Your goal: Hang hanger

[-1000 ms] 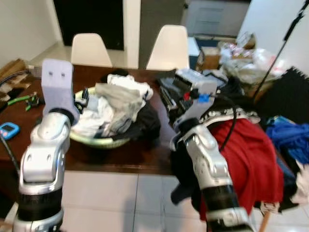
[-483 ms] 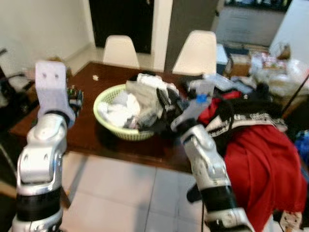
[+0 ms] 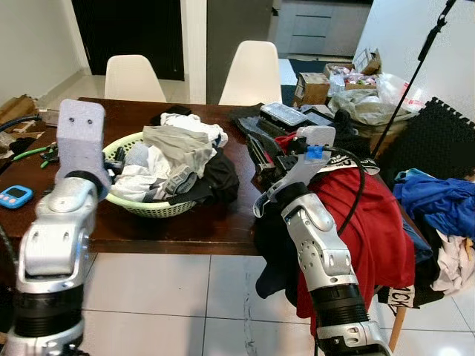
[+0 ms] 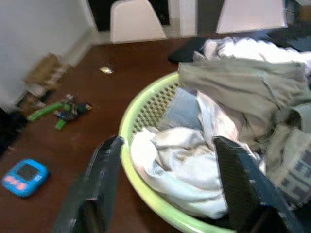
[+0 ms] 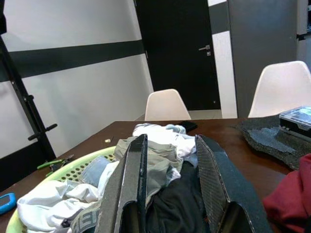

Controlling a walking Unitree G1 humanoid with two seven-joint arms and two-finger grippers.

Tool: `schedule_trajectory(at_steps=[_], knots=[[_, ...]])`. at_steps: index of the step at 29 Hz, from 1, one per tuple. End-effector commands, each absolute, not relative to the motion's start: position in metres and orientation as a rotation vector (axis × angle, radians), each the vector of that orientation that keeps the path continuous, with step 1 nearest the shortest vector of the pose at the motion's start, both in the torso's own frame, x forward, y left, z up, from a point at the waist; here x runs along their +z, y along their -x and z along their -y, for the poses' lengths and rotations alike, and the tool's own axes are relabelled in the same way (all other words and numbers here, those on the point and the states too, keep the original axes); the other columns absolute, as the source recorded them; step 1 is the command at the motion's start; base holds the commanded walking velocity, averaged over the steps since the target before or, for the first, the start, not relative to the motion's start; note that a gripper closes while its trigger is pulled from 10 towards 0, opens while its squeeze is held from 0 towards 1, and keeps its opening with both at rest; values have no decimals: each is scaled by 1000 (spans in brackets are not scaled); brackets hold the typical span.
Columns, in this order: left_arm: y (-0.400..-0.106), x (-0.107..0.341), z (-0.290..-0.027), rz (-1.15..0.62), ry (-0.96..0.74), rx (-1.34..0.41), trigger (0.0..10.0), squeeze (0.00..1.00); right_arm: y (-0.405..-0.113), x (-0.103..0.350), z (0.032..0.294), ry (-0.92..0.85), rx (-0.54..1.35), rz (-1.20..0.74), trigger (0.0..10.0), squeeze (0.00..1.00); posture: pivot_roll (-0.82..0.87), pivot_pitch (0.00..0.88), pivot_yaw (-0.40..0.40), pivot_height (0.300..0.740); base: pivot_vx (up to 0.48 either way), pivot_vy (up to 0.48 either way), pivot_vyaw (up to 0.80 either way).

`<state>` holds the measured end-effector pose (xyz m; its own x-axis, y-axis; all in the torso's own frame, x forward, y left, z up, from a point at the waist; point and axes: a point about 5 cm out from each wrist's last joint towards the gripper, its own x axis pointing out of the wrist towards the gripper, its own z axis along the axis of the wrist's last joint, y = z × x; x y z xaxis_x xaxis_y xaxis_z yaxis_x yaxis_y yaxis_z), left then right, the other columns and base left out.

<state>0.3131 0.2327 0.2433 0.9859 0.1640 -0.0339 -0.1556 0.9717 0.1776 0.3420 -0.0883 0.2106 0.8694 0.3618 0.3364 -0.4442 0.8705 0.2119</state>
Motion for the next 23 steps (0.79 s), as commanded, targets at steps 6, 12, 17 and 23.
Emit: schedule_trajectory(at_steps=[6, 12, 17, 23], knots=[[-325, 242, -241, -97, -137, 46, 10000, 1000, -343, 213, 87, -288, 428, 295, 10000, 0, 148, 8, -42, 740, 0, 0, 0], [-342, 233, -261, -188, -167, 53, 10000, 1000, -343, 214, 87, -289, 421, 297, 10000, 0, 138, 20, -35, 740, 0, 0, 0], [-357, 233, -275, -214, -171, 70, 10000, 1000, -341, 215, 87, -285, 419, 295, 10000, 0, 126, 29, -38, 740, 0, 0, 0], [-375, 258, -255, -28, -156, -110, 10000, 1000, -338, 215, 93, -276, 412, 295, 10000, 0, 106, 59, -45, 740, 0, 0, 0]])
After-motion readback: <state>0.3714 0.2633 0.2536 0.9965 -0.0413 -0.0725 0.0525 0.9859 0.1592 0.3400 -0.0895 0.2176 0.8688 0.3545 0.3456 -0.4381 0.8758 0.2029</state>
